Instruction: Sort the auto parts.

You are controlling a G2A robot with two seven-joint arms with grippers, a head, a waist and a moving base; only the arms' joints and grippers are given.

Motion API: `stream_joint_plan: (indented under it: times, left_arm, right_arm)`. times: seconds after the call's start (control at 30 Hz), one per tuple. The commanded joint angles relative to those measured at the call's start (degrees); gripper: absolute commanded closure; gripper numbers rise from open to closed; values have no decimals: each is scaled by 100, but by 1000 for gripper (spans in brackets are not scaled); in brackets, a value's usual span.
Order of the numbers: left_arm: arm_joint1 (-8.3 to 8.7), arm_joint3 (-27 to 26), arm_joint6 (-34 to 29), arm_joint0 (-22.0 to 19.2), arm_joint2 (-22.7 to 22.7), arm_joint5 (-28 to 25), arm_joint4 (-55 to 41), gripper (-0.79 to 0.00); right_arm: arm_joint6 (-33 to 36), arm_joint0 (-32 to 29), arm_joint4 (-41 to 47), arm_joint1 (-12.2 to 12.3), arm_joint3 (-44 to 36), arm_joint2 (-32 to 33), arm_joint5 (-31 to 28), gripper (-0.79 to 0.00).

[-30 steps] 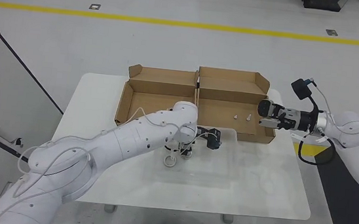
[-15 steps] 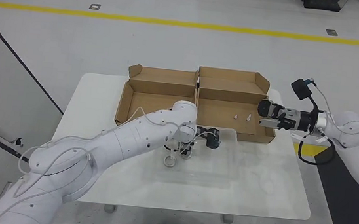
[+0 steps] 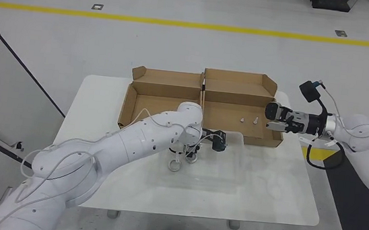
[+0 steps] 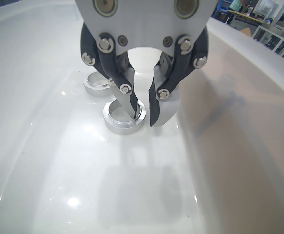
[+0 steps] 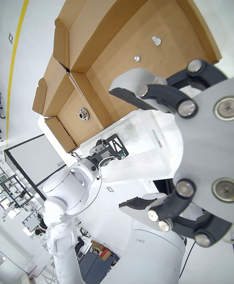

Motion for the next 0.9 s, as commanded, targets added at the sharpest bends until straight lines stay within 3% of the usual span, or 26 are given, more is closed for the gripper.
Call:
stream_joint_plan:
  times: [0.0, 0.3, 0.37, 0.63, 0.87]
  left_arm:
    - [-14, 33, 8, 12, 0, -7, 19, -182]
    - [-81, 196, 58, 58, 0, -58, 75, -163]
    - [-95, 236, 63, 55, 0, -63, 80, 0]
    - [-101, 229, -51, -82, -37, 51, -61, 0]
    - [60, -386, -426, -293, -233, 426, -499, 0]
  right_arm:
    - [0, 0, 0, 0, 0, 0, 0, -785]
    - [0, 0, 0, 0, 0, 0, 0, -785]
    - [0, 0, 0, 0, 0, 0, 0, -785]
    - [0, 0, 0, 0, 0, 0, 0, -785]
    - [0, 0, 0, 0, 0, 0, 0, -785]
